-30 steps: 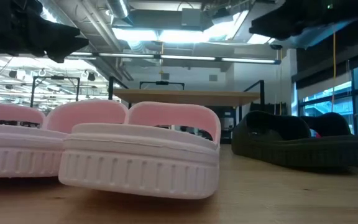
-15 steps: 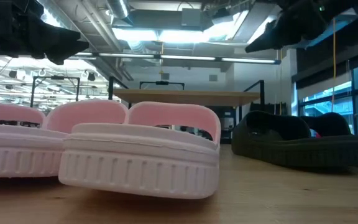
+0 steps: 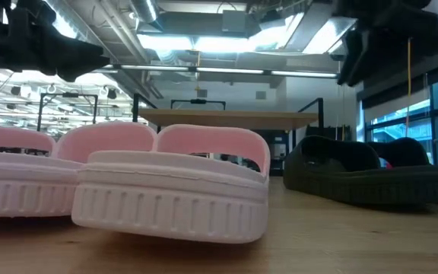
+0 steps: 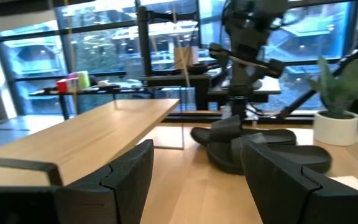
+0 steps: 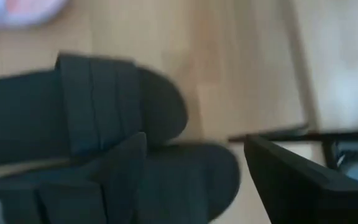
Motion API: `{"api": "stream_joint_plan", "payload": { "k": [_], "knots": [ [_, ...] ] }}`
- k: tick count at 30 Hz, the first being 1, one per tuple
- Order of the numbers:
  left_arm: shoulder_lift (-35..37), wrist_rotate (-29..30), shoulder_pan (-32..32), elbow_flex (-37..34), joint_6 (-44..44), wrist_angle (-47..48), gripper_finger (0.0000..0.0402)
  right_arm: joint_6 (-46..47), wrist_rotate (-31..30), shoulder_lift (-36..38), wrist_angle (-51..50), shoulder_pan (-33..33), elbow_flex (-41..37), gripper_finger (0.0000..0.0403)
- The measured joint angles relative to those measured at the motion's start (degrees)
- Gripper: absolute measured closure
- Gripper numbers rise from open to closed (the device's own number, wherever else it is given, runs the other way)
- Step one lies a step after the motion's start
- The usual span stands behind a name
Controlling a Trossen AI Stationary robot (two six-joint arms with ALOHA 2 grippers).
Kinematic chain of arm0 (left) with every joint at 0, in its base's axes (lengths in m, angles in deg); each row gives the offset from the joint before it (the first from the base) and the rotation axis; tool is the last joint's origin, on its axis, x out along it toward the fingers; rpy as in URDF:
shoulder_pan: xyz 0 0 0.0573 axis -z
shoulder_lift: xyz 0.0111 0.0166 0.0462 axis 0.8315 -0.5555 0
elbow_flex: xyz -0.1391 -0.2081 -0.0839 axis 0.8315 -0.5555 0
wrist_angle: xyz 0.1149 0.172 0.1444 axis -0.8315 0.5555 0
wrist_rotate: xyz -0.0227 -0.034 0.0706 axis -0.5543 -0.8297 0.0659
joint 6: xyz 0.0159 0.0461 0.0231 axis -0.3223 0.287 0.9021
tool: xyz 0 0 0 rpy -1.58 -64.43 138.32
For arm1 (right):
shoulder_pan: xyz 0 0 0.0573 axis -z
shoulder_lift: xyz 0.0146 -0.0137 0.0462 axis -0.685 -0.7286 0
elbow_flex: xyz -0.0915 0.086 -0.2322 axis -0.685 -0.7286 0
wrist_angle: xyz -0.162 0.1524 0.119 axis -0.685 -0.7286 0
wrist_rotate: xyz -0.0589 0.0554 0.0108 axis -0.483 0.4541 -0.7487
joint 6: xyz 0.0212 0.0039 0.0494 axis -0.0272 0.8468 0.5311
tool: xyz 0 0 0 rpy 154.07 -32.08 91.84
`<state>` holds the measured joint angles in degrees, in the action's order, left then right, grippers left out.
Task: Pick and place slides into the shelf
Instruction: Put the pink slipper slide on the shelf
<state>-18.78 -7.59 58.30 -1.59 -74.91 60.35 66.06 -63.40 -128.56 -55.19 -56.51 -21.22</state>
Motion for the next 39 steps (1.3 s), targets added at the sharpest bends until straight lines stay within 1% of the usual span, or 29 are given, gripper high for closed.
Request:
{"api": "stream_joint_plan", "payload": {
  "k": [5, 9, 13, 16, 19, 21, 24, 27, 29, 34, 37, 39],
  "knots": [
    [0.00, 1.29, 0.00, 0.00, 0.02, 0.00, 0.0166, 7.70, 0.09, -3.25, -5.99, -1.84, -0.48, 0.0130],
    [0.00, 1.29, 0.02, 0.00, 0.02, 0.03, 0.0166, 11.14, 0.15, -5.58, -6.57, -3.63, -0.50, 0.0130],
    [0.00, 1.80, 0.02, 0.00, 0.57, 0.04, 0.0166, 11.29, 0.15, -7.87, -3.31, -5.45, -0.50, 0.0130],
    [-0.17, 3.43, 0.01, 0.00, 5.08, -0.20, 0.0166, 11.29, 0.11, -10.49, -2.50, -6.29, -0.52, 0.0130],
    [-0.84, 3.20, 0.41, 0.00, 9.20, -3.40, 0.0166, 11.31, 0.12, -13.30, -2.51, -6.67, -0.57, 0.0130],
    [-1.73, 2.37, 1.14, 0.00, 10.35, -5.78, 0.0166, 11.33, 0.12, -14.74, -2.47, -6.71, -0.59, 0.0130],
    [-4.13, 2.21, 2.74, 1.15, 10.51, -6.03, 0.0166, 11.33, 0.08, -16.07, -2.35, -6.67, -0.59, 0.0130],
    [-8.47, 2.16, 4.84, 4.49, 9.44, -6.04, 0.0166, 11.28, 0.09, -16.40, -2.20, -6.47, -0.12, 0.0130],
    [-12.59, 2.13, 6.57, 7.91, 9.35, -5.60, 0.0168, 11.22, 0.00, -16.38, -2.08, -6.43, 1.01, 0.0130],
    [-27.01, 2.73, 10.49, 17.43, 11.27, -1.19, 0.0188, 9.27, -0.77, -16.38, -0.71, -6.43, 4.74, 0.0130],
    [-36.08, 2.73, 12.95, 22.94, 12.78, 1.49, 0.0201, 5.39, -2.18, -16.36, 2.41, -6.43, 6.21, 0.0130],
    [-41.53, 2.75, 14.72, 26.78, 11.76, 5.06, 0.0207, 2.08, -2.42, -16.34, 5.51, -6.43, 6.40, 0.0130]
  ]
}}
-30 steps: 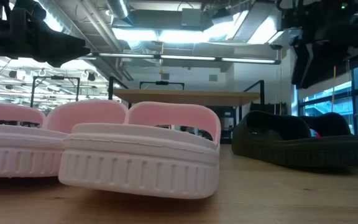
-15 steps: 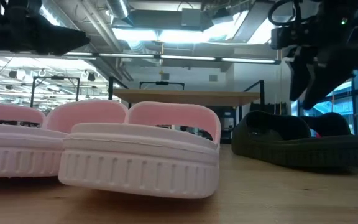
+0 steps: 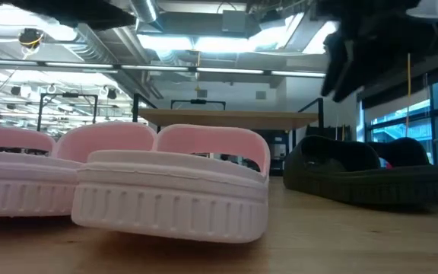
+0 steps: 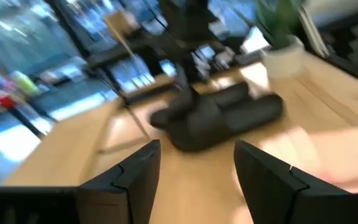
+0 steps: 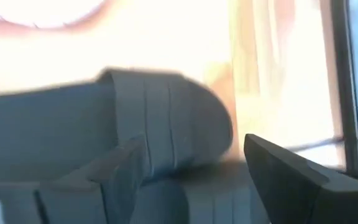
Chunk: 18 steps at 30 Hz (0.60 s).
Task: Pick and place slides into the shelf
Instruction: Put the pink slipper slide on the shelf
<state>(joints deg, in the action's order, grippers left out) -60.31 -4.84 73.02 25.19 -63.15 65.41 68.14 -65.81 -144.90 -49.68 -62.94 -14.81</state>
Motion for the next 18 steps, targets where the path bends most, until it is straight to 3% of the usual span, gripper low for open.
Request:
{"api": "stream_joint_plan", "payload": {
  "k": [8, 18],
  "knots": [
    [-16.76, 0.00, 6.48, 10.91, -8.44, 8.43, 0.0211, -6.43, 0.15, 0.00, 7.88, -0.38, 0.00, 0.0130],
    [-29.69, 1.89, 11.62, 18.49, -9.60, 14.43, 0.0211, -10.36, 0.09, 0.00, 8.90, -0.48, -0.16, 0.0130]
  ]
}}
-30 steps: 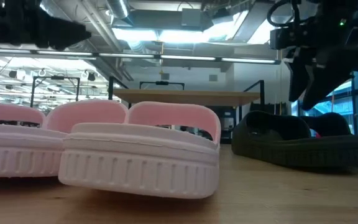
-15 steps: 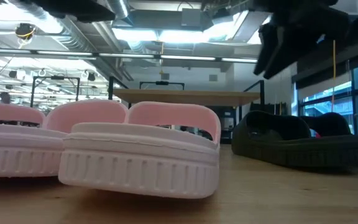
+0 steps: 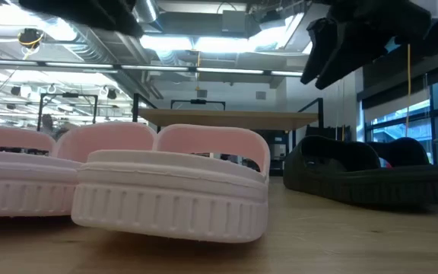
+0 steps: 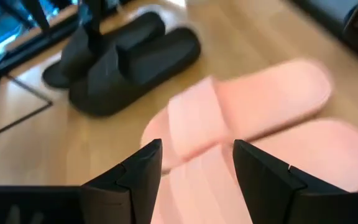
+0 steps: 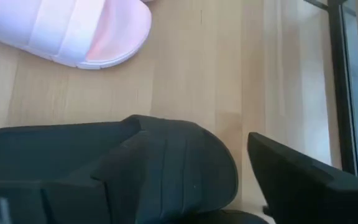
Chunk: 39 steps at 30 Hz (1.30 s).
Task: Pick and place slides into the shelf
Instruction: Put the pink slipper slide on the shelf
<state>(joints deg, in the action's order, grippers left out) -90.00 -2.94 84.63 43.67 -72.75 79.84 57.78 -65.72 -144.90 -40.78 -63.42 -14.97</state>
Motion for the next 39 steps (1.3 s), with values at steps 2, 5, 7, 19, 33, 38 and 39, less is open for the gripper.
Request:
{"api": "stream_joint_plan", "payload": {
  "k": [2, 5, 7, 19, 33, 38, 39],
  "knots": [
    [-0.34, 2.78, -0.51, 0.04, -2.30, 1.29, 0.0211, -2.25, 0.14, 0.00, 0.44, 1.34, -0.19, 0.0130],
    [0.63, 3.69, -2.12, -0.04, -4.20, 1.79, 0.0212, -5.55, -0.03, 0.05, 1.06, 4.27, -0.21, 0.0130],
    [1.66, 3.66, -2.68, -0.09, -3.64, 1.68, 0.0212, -8.15, -0.12, 0.43, 1.27, 5.97, -0.24, 0.0130],
    [9.48, 3.57, -10.03, -0.18, 0.63, 5.75, 0.0212, -30.08, 11.24, 1.83, 15.26, 18.24, -0.30, 0.0130],
    [12.32, 0.39, -22.17, -0.24, -3.99, 0.83, 0.0211, -28.40, 34.80, 1.88, 32.01, 31.71, -0.30, 0.0130],
    [11.86, -2.86, -21.65, -0.24, -6.66, 0.59, 0.0212, -27.21, 35.12, 1.88, 33.33, 32.02, -0.30, 0.0130],
    [11.87, -2.88, -21.13, -0.24, -6.13, 0.53, 0.0212, -27.53, 35.15, 1.88, 33.03, 31.97, -0.30, 0.0130]
  ]
}}
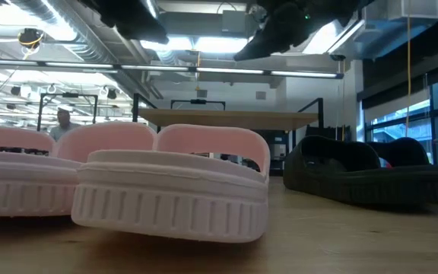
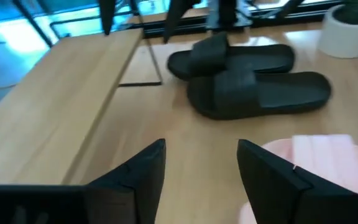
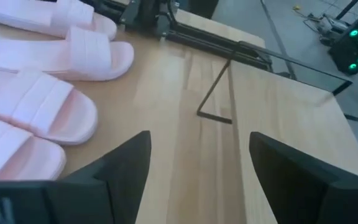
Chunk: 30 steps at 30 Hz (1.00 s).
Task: Pick and place slides into the shelf
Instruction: Put the pink slipper slide on the shelf
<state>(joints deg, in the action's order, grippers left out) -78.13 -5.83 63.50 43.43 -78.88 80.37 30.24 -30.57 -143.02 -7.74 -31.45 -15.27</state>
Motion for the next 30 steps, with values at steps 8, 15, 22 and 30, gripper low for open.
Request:
{"api": "stream_joint_plan", "payload": {
  "k": [8, 15, 22, 30],
  "knots": [
    [-2.25, 2.22, 7.57, 0.00, 10.87, -0.80, 0.0212, 4.05, -0.20, -0.22, -5.33, -6.59, 0.01, 0.0130],
    [-4.33, 9.75, 16.39, 0.00, 2.51, -2.13, 0.0212, 4.19, -14.67, -0.74, -4.67, -21.81, 0.02, 0.0130],
    [-4.86, 14.44, 21.78, 0.00, -1.57, -1.26, 0.0212, 9.95, -24.13, -5.61, 4.18, -31.88, 0.17, 0.0130],
    [-4.85, 15.92, 22.38, 0.00, -1.69, -0.69, 0.0212, 12.66, -26.91, -20.93, 16.54, -35.65, 1.50, 0.0130]
  ]
}}
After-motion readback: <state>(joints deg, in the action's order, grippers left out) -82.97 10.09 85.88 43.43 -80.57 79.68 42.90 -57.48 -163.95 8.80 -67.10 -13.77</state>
